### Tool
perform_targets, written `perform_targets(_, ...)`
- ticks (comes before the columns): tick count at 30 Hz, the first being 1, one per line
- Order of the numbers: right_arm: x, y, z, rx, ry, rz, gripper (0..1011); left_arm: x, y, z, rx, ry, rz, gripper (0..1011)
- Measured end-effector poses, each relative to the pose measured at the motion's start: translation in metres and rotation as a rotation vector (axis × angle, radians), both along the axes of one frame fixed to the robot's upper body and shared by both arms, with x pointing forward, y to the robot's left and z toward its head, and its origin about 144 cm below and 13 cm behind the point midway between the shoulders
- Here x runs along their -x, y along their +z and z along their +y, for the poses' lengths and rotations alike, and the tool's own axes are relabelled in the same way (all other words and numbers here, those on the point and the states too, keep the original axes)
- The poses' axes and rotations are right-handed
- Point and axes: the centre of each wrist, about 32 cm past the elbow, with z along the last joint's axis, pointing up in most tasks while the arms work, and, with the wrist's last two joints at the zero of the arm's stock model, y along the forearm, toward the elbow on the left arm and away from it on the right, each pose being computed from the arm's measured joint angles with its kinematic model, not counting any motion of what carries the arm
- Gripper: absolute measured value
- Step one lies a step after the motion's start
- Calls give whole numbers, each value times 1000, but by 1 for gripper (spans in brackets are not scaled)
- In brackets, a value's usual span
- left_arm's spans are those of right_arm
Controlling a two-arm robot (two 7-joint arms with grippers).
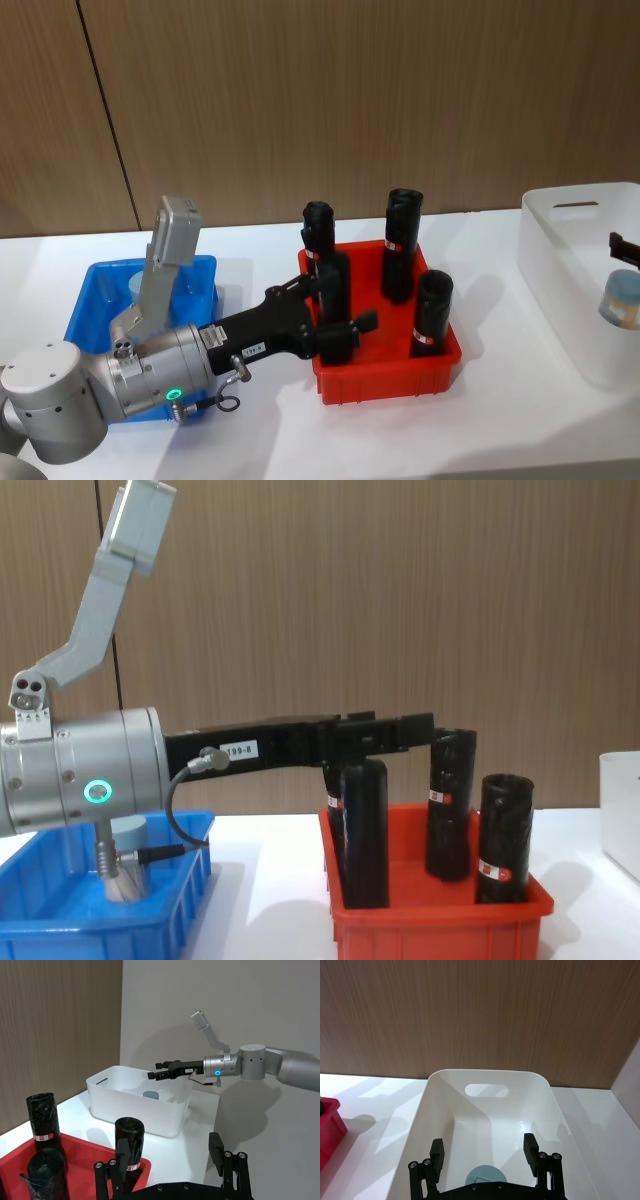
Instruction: Pick the cotton swabs from the blue box and place them into the white box.
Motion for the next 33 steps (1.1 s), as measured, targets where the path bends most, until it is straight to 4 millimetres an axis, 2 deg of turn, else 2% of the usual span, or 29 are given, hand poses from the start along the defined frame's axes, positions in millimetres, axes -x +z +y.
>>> perform_targets(12, 3, -3, 6, 4, 15, -9, 1001, 3, -1, -1, -13, 27, -6, 1004)
perform_targets(33, 47, -24, 76, 13, 134, -107, 1002, 25, -5, -14, -116, 240, -70, 1004)
